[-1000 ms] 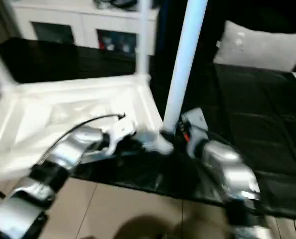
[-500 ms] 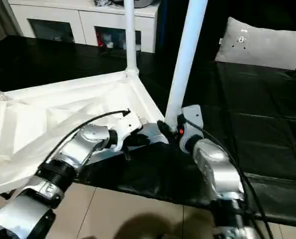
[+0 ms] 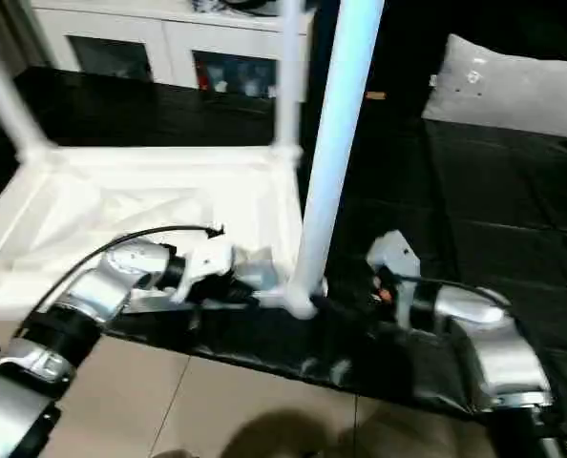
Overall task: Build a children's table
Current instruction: Rotate leg to tighten
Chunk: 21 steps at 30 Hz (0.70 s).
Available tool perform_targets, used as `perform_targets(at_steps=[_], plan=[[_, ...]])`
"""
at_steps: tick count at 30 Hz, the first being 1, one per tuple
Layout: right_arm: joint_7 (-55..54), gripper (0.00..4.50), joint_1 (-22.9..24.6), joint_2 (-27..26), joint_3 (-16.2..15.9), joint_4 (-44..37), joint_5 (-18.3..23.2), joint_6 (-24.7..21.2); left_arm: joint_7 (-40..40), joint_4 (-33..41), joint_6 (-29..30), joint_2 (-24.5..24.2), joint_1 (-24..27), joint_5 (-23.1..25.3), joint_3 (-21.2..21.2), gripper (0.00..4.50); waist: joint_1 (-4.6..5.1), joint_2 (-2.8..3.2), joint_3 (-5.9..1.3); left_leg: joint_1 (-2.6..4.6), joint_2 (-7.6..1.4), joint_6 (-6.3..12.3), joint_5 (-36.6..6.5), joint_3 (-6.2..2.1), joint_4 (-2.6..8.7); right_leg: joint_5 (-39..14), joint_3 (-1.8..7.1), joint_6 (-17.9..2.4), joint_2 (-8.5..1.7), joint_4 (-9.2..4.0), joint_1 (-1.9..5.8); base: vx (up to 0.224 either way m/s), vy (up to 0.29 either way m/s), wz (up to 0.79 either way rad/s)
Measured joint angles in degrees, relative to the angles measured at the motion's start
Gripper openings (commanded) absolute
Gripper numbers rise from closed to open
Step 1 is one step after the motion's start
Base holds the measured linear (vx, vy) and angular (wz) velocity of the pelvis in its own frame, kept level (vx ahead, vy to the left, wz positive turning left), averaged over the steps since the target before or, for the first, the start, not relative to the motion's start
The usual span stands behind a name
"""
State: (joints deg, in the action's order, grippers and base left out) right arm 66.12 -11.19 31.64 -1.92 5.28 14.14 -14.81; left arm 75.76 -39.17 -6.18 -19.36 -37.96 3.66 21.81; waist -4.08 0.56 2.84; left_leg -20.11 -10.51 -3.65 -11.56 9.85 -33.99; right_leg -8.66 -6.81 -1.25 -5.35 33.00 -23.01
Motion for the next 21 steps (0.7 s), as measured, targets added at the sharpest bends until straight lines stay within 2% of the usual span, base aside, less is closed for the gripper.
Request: perform_targets(at_steps=[5, 8, 9, 10, 15, 21], plan=[[7.5, 3.9, -1.32, 1.93, -1.22, 2.98, 2.86, 0.04, 5.46, 0.08, -2.77, -0.84, 0.06, -1.16, 1.74, 0.0, -1.27, 0.05, -0.02, 0.06, -0.05, 0.0, 0.01, 0.03, -0.03, 0.15, -0.02, -0.24, 0.0, 0.03, 0.0, 0.0, 0.0, 0.0], [10.7, 3.67, -3.09, 2.21, -2.43, 4.25, 3.71, -0.03, 7.19, 0.08, -3.97, -0.76, 0.04, -1.17, 2.19, 0.0, -1.58, 0.04, -0.02, 0.04, -0.12, 0.0, 0.01, 0.04, -0.13, 0.14, -0.06, -0.23, 0.0, 0.05, 0.02, 0.0, 0.0, 0.0], [11.47, 3.64, -3.26, 2.16, -2.96, 4.37, 3.76, -0.04, 7.45, 0.07, -4.12, -0.7, 0.03, -1.17, 2.26, 0.0, -1.68, 0.04, -0.02, 0.05, -0.13, 0.0, 0.01, 0.04, -0.15, 0.13, -0.07, -0.21, 0.0, 0.04, 0.04, 0.0, 0.0, 0.0], [12.0, 3.42, -3.3, 1.97, -3.32, 4.39, 3.77, -0.09, 7.7, 0.07, -4.22, -0.61, -0.01, -1.17, 2.33, 0.0, -1.76, 0.04, -0.02, 0.05, -0.13, 0.0, 0.01, 0.04, -0.16, 0.12, -0.07, -0.19, 0.0, 0.04, 0.04, 0.0, 0.0, 0.0], [13.78, 3.14, -3.67, 0.87, -6.0, 4.63, 4.02, -1.17, 7.86, 0.07, -4.86, -0.32, -0.24, -1.17, 2.84, 0.0, -2.23, 0.04, -0.02, 0.04, -0.14, -0.01, 0.01, 0.05, -0.17, 0.13, -0.07, -0.22, 0.0, 0.05, 0.03, 0.0, 0.0, 0.0], [14.75, 2.73, -4.21, 0.96, -6.5, 5.65, 4.34, -1.65, 8.47, 0.07, -5.51, -0.35, -0.23, -1.12, 3.08, 0.0, -2.52, 0.04, -0.02, 0.03, -0.15, -0.01, 0.0, 0.05, -0.17, 0.14, -0.07, -0.24, 0.0, 0.05, 0.02, 0.0, 0.0, 0.0]])
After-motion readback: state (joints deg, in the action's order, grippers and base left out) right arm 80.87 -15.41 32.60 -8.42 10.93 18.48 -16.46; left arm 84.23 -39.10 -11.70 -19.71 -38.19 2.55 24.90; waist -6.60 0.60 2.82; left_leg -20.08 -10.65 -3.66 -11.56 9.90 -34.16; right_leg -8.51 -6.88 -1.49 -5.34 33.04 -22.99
